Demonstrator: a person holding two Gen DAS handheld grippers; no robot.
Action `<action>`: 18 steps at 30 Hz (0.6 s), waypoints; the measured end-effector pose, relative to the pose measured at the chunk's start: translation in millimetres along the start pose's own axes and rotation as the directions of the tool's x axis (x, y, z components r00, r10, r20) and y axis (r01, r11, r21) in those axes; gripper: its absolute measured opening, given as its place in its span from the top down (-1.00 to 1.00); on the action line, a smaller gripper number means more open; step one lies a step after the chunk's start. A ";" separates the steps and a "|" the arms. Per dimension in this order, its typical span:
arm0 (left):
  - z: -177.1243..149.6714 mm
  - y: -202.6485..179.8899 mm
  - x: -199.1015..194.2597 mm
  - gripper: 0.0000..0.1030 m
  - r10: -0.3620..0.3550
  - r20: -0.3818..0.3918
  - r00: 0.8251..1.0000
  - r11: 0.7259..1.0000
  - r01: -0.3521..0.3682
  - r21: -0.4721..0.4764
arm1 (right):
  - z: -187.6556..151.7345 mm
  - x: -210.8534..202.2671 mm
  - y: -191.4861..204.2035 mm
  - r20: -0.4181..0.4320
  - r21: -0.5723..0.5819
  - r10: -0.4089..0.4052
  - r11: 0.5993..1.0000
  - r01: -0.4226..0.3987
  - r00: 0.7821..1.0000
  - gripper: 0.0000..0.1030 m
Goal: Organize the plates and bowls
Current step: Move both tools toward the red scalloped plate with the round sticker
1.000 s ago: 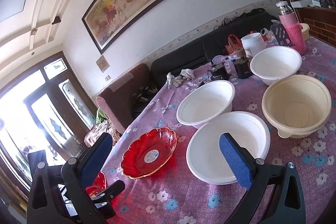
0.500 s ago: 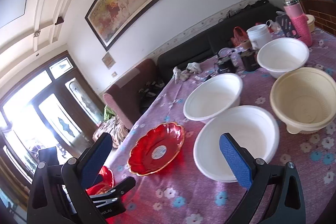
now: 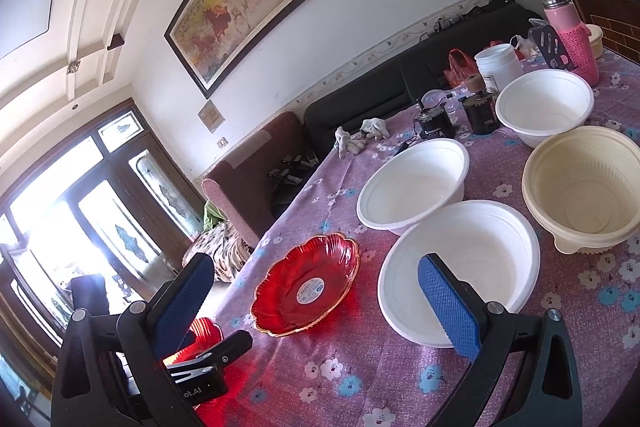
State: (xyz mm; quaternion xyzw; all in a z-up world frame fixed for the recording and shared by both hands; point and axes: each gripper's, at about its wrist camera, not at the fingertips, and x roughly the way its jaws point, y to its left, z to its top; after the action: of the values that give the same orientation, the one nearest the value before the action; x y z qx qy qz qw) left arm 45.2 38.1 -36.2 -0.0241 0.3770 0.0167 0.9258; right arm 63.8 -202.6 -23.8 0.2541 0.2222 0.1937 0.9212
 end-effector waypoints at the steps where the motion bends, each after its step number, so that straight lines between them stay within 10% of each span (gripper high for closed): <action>1: 0.2 0.9 -0.8 -1.00 -0.006 -0.007 1.000 1.000 0.006 -0.003 | -0.2 0.2 0.9 -0.001 -0.001 0.001 1.000 -0.001 1.000 -1.00; 12: 28.3 53.1 -43.1 -1.00 -0.163 -0.113 0.980 0.983 0.150 -0.109 | 4.9 -9.9 24.6 -0.050 0.040 0.110 0.993 -0.108 0.993 -1.00; 18: 73.0 84.6 -30.9 -1.00 -0.277 -0.205 0.939 0.953 0.242 -0.184 | -6.2 24.4 27.6 -0.189 0.237 0.261 0.948 -0.214 0.947 -1.00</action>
State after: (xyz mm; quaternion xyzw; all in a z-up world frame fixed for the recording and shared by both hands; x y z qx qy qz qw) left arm 69.9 126.4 34.8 -0.1479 0.4719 -0.0793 0.8656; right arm 74.1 -166.8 -20.9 0.3538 0.3089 0.3056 0.8282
